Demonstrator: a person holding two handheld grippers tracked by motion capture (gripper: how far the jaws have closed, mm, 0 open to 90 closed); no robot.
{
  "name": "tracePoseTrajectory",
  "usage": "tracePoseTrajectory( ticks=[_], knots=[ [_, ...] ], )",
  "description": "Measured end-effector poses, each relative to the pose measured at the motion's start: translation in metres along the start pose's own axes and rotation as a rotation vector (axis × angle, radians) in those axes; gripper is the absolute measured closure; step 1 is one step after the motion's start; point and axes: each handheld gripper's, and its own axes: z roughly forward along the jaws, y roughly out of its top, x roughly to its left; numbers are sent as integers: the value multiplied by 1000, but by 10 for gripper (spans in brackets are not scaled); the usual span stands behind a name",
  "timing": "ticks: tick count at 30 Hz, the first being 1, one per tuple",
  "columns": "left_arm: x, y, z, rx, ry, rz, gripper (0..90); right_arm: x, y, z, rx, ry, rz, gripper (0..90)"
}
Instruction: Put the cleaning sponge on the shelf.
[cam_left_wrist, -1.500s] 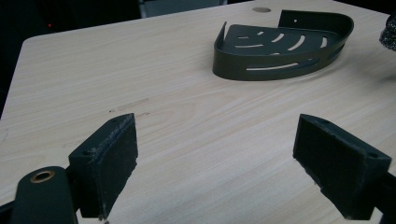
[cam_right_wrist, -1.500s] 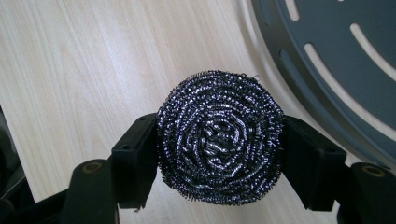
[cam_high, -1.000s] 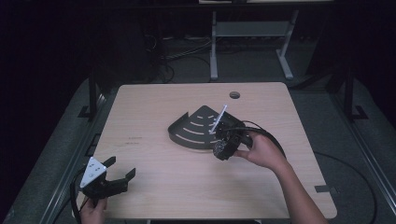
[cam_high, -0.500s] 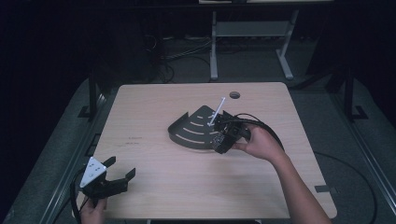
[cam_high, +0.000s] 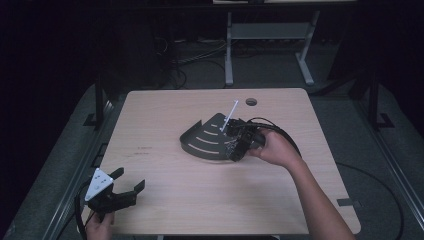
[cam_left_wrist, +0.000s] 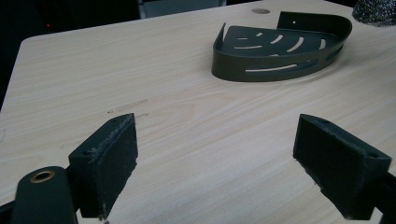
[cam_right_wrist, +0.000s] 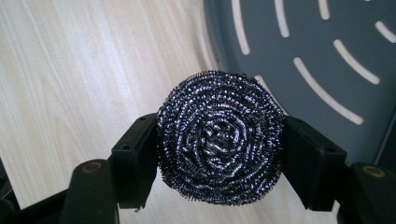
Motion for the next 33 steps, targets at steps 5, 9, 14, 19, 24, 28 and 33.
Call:
tracePoseTrajectory(
  ticks=[5, 9, 14, 19, 24, 28, 33],
  knots=[
    [0, 0, -1, -2, -1, 3, 133, -7, 5, -5, -8, -2, 7, 321],
    [0, 1, 0, -4, -3, 0, 132, -12, 9, -7, -3, -6, 13, 321],
    [-1, 1, 0, -5, -5, 3, 132, -21, 11, -4, 5, -5, 28, 321],
    [-1, 1, 0, -5, -7, 2, 133, -26, 14, -2, 21, 1, 34, 321],
    [0, 0, 1, -2, -7, -2, 133, -32, 17, -3, 1, 10, 40, 321],
    [-1, 1, 1, -1, -6, 4, 133, -37, 19, 5, 17, 8, 54, 321],
    [-1, 1, 1, -3, -7, -1, 132, -41, 22, 14, 32, 17, 56, 321]
  ],
)
